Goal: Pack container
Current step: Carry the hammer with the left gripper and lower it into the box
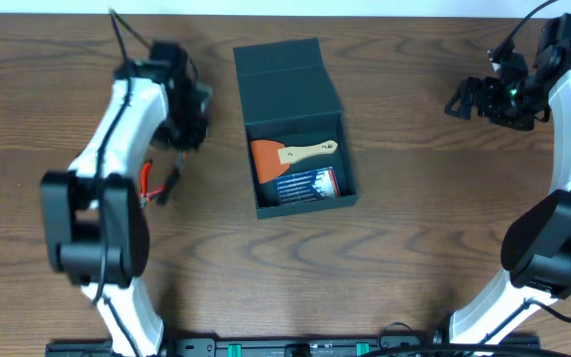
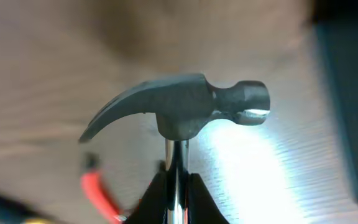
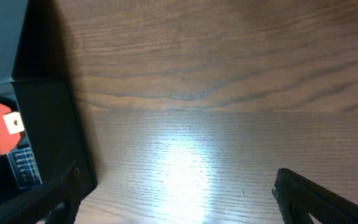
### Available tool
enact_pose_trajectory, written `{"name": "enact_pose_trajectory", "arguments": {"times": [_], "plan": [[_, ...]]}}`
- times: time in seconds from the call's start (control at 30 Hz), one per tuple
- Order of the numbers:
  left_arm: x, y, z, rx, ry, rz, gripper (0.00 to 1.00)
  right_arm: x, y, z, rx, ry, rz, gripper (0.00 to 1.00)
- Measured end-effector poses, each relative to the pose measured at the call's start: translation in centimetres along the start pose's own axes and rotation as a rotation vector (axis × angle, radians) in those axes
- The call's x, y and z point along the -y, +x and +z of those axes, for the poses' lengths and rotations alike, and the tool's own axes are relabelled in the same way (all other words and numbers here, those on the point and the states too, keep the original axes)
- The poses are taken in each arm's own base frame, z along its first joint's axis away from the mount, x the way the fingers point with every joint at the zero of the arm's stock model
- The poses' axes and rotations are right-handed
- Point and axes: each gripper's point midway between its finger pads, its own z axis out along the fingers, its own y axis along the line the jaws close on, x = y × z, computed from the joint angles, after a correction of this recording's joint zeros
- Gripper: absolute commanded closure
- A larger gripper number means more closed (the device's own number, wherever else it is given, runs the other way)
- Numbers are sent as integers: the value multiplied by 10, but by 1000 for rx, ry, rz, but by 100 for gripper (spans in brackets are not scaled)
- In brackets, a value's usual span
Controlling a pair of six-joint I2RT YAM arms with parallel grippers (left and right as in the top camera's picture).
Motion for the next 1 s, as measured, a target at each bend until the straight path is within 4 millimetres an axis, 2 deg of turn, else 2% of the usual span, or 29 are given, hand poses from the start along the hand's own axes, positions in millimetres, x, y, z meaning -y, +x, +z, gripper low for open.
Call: {"name": "enact_pose_trajectory", "arguments": {"times": [0.1, 0.17, 0.23, 0.3, 0.37, 0.47, 0.53, 0.6, 0.7, 0.83, 1.0], "plan": [[11, -32, -65, 190, -51, 104, 94, 0, 0, 0, 0, 0, 0, 1], [33, -47, -111, 321, -84, 223, 94, 0, 0, 0, 0, 0, 0, 1], [66, -54, -148, 425, -97, 362, 94, 0, 0, 0, 0, 0, 0, 1], [104, -58, -170, 499, -93, 495, 94, 0, 0, 0, 0, 0, 0, 1], [137, -59, -175, 529, -71, 591, 94, 0, 0, 0, 0, 0, 0, 1], [187, -58, -164, 524, -24, 728, 94, 0, 1, 0, -5, 0, 2, 1], [212, -57, -149, 498, 1, 792, 94, 0, 3, 0, -10, -1, 4, 1], [228, -55, -131, 459, 20, 834, 94, -1, 4, 0, -16, -2, 6, 1], [241, -56, -96, 385, 26, 867, 94, -1, 6, 0, -24, -3, 9, 1], [243, -62, -48, 298, 19, 865, 94, -1, 8, 0, -33, -4, 11, 1], [242, -60, 0, 205, 22, 834, 94, -1, 8, 0, -33, -4, 11, 1]]}}
